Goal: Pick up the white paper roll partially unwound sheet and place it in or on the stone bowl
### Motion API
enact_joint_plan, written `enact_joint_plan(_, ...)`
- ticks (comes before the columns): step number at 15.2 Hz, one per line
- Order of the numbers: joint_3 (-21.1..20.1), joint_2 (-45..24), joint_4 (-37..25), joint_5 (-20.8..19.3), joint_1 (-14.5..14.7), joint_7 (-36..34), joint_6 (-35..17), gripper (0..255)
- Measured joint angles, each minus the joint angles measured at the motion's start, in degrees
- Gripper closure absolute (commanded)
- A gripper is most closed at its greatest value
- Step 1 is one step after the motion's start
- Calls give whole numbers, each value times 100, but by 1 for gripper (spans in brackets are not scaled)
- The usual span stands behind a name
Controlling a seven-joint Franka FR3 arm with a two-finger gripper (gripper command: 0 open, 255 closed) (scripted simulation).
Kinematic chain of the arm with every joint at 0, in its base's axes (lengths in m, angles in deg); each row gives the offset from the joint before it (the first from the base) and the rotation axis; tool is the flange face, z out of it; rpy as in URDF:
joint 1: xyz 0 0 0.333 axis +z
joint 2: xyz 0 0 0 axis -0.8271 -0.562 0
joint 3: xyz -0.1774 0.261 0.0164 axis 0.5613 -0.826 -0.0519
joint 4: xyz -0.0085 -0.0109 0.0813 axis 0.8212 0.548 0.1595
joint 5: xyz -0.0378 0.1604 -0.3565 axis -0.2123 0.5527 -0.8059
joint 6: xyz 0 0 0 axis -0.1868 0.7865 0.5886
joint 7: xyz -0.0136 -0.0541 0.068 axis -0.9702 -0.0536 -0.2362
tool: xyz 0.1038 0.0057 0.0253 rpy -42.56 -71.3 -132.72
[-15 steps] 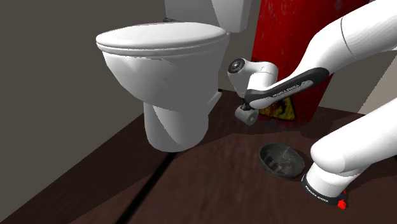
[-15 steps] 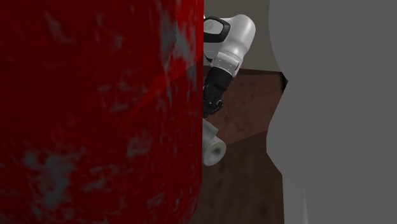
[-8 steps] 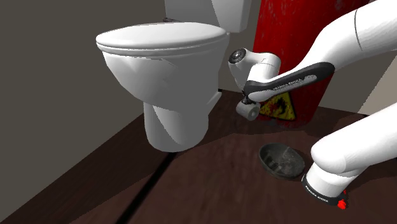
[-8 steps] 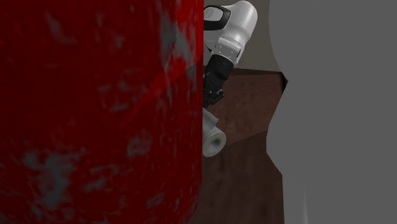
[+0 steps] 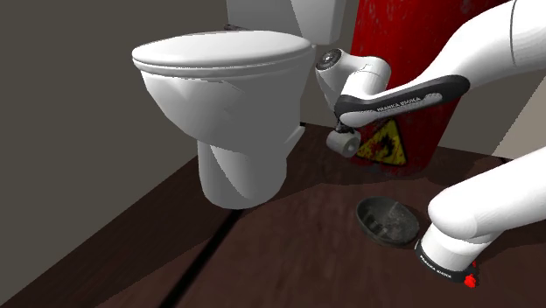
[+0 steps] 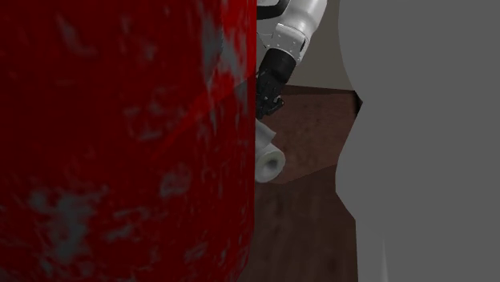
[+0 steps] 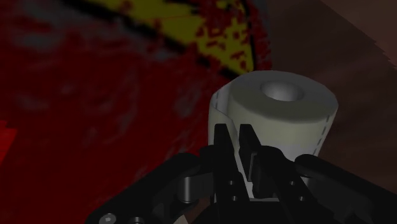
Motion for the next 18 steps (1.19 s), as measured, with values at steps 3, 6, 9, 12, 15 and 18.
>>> enact_joint_plan(3, 36, 108, -121, 63, 22, 157, 177, 255)
enact_joint_plan(6, 54, 132, -322, 104, 23, 296, 360, 255)
enact_joint_plan(9, 66, 295, -389, 184, 71, 423, 556, 255)
enact_joint_plan(12, 12, 873, -71, 423, 299, 464, 843, 255)
enact_joint_plan(15, -43, 1464, 136, 666, 543, 552, 1241, 255)
enact_joint_plan(18, -175, 2060, 327, 947, 829, 566, 1707, 255)
